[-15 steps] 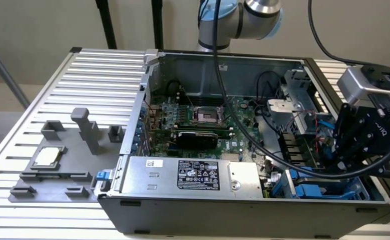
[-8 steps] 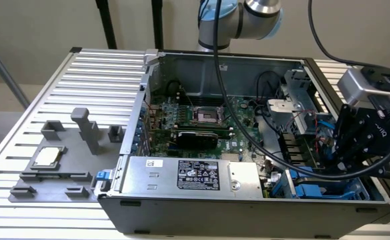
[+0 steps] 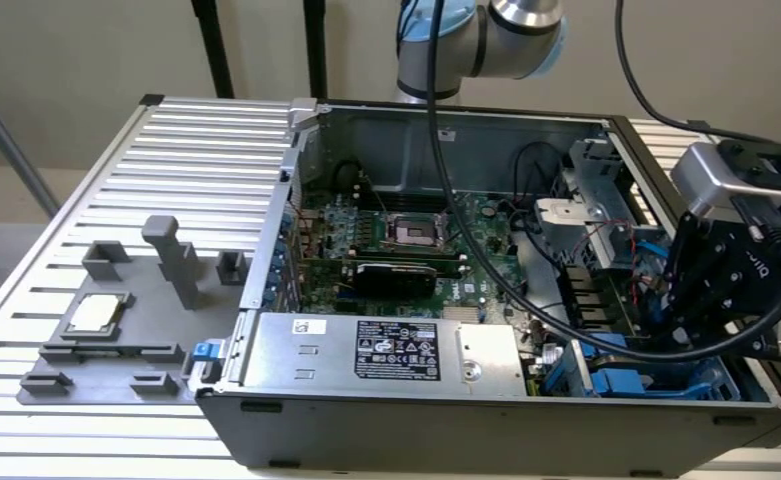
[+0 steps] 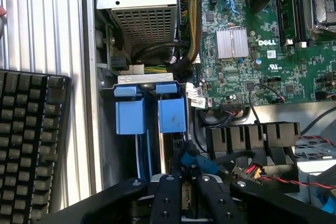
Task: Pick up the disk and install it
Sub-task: 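Insert the first disk wire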
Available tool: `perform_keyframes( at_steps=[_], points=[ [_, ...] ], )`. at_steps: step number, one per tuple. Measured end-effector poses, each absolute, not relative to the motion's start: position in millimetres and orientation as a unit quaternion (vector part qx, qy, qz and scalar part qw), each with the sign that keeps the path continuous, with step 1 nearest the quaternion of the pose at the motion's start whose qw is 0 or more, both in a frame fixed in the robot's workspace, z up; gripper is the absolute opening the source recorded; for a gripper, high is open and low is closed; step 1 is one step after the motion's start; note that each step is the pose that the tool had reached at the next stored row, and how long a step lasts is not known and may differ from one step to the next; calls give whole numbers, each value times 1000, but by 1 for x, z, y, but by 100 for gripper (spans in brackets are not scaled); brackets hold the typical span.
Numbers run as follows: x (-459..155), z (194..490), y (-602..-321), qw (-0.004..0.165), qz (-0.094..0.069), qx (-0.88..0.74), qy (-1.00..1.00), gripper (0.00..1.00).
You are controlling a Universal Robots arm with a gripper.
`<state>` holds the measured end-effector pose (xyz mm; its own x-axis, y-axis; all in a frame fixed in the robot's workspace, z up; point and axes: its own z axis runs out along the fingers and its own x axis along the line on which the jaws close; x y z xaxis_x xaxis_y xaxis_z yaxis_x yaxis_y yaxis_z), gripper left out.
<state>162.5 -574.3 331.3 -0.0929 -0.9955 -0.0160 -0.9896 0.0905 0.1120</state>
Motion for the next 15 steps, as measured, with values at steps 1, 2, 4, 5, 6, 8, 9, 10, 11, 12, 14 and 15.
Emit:
perform_keyframes(
  at_steps=[1,2,4,5,6,8,9,10,11,12,14,15],
  points=[
    [162,331,-574,32,-47,673,-738,17],
    [162,331,-574,32,-47,673,-738,17],
    [163,331,-574,31,-47,673,-738,19],
    [163,332,-574,31,-48,673,-738,19],
    [163,335,-574,32,-47,673,-738,25],
    [162,341,-575,32,-47,673,-738,25],
    [162,345,-575,31,-48,673,-738,25],
    [162,349,-575,31,-48,673,-738,25],
    [162,354,-575,31,-48,673,-738,25],
    [162,359,-575,31,-48,673,-738,25],
    [162,368,-575,31,-48,673,-738,25],
    [162,372,-575,31,-48,673,-738,25]
  ],
)
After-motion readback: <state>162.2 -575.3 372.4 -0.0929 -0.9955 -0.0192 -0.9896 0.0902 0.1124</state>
